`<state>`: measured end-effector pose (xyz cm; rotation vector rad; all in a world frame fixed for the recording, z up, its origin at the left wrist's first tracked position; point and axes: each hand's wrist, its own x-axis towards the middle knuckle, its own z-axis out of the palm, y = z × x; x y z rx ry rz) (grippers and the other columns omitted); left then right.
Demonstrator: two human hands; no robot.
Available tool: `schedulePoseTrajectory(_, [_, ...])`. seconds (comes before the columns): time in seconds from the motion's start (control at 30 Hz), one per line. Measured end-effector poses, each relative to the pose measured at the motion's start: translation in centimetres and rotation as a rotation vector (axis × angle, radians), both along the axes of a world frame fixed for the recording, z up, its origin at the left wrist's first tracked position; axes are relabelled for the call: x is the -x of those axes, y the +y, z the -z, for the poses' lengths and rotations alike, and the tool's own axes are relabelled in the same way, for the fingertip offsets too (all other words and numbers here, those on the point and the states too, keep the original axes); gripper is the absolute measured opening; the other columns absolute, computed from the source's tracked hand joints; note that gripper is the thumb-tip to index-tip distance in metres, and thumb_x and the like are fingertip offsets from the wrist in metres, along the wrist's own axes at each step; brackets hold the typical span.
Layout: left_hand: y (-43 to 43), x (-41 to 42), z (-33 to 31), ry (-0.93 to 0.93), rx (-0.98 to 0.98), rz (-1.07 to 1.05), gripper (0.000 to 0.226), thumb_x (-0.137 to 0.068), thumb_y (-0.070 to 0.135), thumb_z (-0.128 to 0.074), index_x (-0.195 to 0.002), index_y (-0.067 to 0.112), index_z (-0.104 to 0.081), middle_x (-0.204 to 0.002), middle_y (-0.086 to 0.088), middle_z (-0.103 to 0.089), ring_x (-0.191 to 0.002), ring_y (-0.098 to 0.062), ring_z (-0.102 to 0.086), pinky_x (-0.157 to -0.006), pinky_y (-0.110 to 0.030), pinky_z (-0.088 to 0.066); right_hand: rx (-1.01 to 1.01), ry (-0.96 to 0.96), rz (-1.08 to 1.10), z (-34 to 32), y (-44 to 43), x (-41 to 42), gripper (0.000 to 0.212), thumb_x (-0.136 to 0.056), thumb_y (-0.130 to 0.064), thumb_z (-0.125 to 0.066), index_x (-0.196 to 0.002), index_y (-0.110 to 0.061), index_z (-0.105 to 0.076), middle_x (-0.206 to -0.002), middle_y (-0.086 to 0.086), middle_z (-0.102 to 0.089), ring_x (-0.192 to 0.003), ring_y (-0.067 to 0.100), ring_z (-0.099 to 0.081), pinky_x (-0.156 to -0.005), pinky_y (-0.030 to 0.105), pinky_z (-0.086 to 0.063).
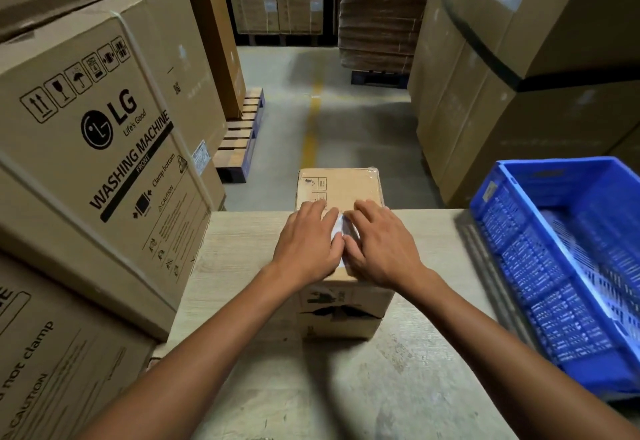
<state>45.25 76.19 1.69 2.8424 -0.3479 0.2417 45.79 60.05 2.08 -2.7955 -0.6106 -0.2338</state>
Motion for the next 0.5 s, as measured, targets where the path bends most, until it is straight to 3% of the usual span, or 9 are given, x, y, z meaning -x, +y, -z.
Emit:
schedulePoseTrajectory(0.17, [0.4, -2.8, -0.9, -0.126, -0.047, 0.053, 0.028, -0.095, 0.031, -0.049, -0.113, 0.014, -0.063, -0.113, -0.005, -0.057, -0.108, -0.024, -0.049, -0.088, -0.036, -0.042, 0.113, -0.08, 0.073, -0.6, 0.5, -2.8, 0.036, -0.099, -0.05, -0.04, -0.113, -0.021, -0.055, -0.117, 0.004, -0.054, -0.102, 0.021, -0.047, -0.084, 0.041, -0.043])
schedulePoseTrajectory(0.23, [0.4, -4.0, -0.7, -0.101, 0.013, 0.009, 0.03, -0.096, 0.032, -0.048, -0.116, 0.015, -0.064, -0.12, -0.007, -0.057, -0.115, -0.026, -0.049, -0.094, -0.038, -0.042, 0.118, -0.102, 0.151, -0.5, 1.3, -4.1, 0.032, -0.099, -0.048, -0.04, -0.104, -0.02, -0.055, -0.11, 0.005, -0.054, -0.095, 0.021, -0.044, -0.079, 0.042, -0.042])
schedulePoseTrajectory(0.3, [0.4, -4.5, 0.1, -0.013, 0.029, -0.037, 0.042, -0.1, 0.036, -0.043, -0.137, 0.018, -0.054, -0.146, -0.01, -0.047, -0.137, -0.027, -0.038, -0.113, -0.043, -0.031, 0.1, -0.12, 0.175, 0.2, 1.7, -4.6, 0.032, -0.099, -0.047, -0.037, -0.104, -0.02, -0.054, -0.111, 0.005, -0.055, -0.096, 0.021, -0.044, -0.079, 0.044, -0.041])
schedulePoseTrajectory(0.37, [0.4, -4.6, 0.7, 0.003, 0.005, -0.053, 0.048, -0.102, 0.037, -0.039, -0.146, 0.019, -0.045, -0.156, -0.009, -0.038, -0.145, -0.025, -0.03, -0.12, -0.042, -0.02, 0.072, -0.089, 0.145, 1.0, 1.5, -4.7, 0.039, -0.097, -0.048, -0.032, -0.114, -0.021, -0.054, -0.126, 0.004, -0.052, -0.115, 0.025, -0.045, -0.092, 0.051, -0.042])
schedulePoseTrajectory(0.43, [0.4, -5.0, 0.6, -0.047, -0.021, -0.056, 0.044, -0.1, 0.035, -0.042, -0.14, 0.019, -0.051, -0.148, -0.008, -0.047, -0.138, -0.024, -0.039, -0.115, -0.041, -0.028, 0.049, -0.012, 0.102, 1.2, 1.1, -5.1, 0.045, -0.096, -0.049, -0.027, -0.119, -0.02, -0.052, -0.134, 0.003, -0.048, -0.129, 0.028, -0.04, -0.1, 0.055, -0.042])
schedulePoseTrajectory(0.5, [0.2, -5.9, 0.0, -0.119, -0.023, -0.058, 0.032, -0.098, 0.03, -0.046, -0.123, 0.018, -0.062, -0.126, -0.004, -0.06, -0.119, -0.023, -0.05, -0.1, -0.041, -0.039, 0.048, -0.012, 0.075, 1.1, 1.0, -5.5, 0.044, -0.097, -0.05, -0.028, -0.116, -0.019, -0.052, -0.129, 0.003, -0.051, -0.124, 0.025, -0.042, -0.093, 0.048, -0.049])
